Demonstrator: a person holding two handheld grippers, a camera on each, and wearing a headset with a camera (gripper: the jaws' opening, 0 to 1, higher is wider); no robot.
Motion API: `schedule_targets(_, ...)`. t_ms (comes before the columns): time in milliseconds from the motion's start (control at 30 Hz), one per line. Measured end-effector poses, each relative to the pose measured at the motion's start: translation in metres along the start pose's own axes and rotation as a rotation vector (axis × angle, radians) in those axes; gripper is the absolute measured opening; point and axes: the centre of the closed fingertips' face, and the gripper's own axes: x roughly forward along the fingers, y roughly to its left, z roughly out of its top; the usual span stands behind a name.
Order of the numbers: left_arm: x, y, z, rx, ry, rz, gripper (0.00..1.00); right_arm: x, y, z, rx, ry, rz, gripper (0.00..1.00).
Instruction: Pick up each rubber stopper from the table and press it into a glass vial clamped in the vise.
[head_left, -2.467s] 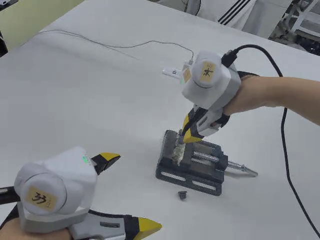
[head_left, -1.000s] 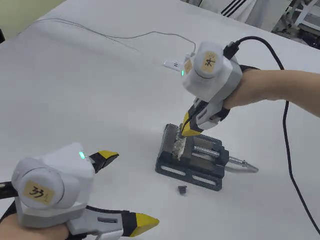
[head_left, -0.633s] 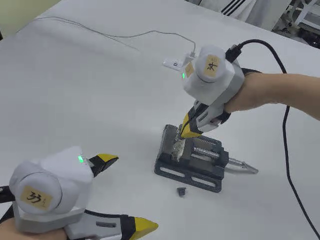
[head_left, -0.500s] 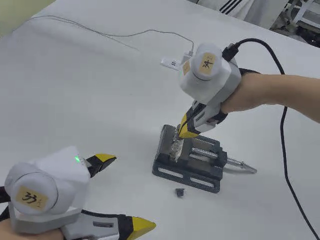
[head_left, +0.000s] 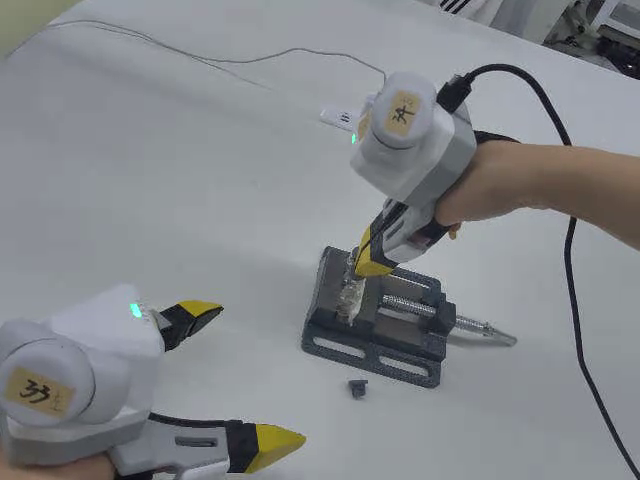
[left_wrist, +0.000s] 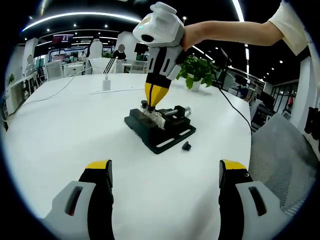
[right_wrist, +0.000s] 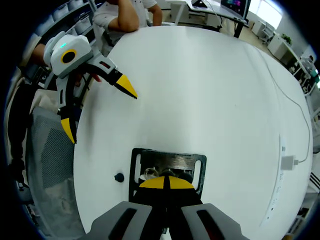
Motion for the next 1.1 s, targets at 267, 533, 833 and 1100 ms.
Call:
schedule_targets(267,0.002,-0.002,0.002,-0.003,-0.002,-0.001,0.86,0.000,-0.002,-0.002,0.053,0.038,0.017,0.00)
schedule_targets(533,-0.006,-0.003,0.015,0.019,-0.025,0.011,0.86,-0.001,-0.001,-0.004,0.036,0.058,-0.011,0.00)
schedule_targets(833,-0.015,-0.009,0.027,0.035,-0.051,0.024,0.86,-0.002,-0.001,-0.002,-0.005,0.003,-0.098,0.00)
schedule_targets(1100,-0.022,-0.017,0.031,0.063,-0.053,0.018,0.87,-0.003,-0.002,-0.002,0.026,-0.086,-0.138,0.00)
